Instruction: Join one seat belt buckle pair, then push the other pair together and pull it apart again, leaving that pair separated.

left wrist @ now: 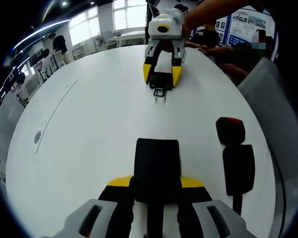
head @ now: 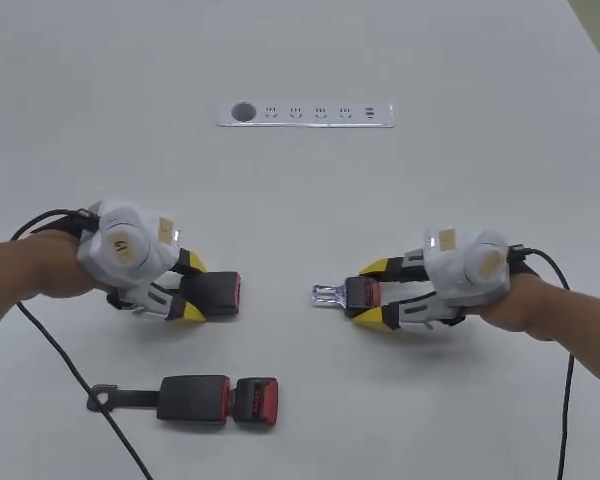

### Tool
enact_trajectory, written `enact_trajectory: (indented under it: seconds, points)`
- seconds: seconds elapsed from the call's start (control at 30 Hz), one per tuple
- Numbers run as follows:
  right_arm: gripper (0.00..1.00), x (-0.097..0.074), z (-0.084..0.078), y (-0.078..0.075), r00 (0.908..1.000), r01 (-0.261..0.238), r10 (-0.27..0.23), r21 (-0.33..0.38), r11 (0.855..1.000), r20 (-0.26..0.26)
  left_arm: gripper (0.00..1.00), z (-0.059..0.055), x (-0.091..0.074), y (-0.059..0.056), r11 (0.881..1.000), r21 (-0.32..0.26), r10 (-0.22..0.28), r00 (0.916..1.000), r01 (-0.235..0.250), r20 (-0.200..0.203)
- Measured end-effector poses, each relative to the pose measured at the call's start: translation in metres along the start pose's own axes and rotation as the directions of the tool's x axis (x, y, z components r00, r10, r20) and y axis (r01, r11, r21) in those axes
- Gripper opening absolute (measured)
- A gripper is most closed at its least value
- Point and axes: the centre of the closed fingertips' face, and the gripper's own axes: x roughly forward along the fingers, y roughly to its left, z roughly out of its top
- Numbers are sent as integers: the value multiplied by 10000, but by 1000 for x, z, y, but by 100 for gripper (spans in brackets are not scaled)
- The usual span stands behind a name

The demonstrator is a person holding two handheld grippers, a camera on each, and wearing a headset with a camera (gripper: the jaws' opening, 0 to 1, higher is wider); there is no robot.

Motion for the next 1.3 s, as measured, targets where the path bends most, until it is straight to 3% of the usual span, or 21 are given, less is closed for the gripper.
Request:
enact_trajectory:
  seconds: [0.77,1.0,1.3]
  points:
    - [37,53,47,12,9967,-424,424,-21,9991,687,34,-1,0,-2,10000,49,-62,9999,63,-138]
    - [37,70,60,17,9962,-483,501,-274,9985,706,34,-1,0,-2,9999,107,-100,9996,103,-255]
    - [37,81,68,21,9959,-506,535,-408,9979,730,34,-2,0,-2,9999,131,-99,9995,103,-296]
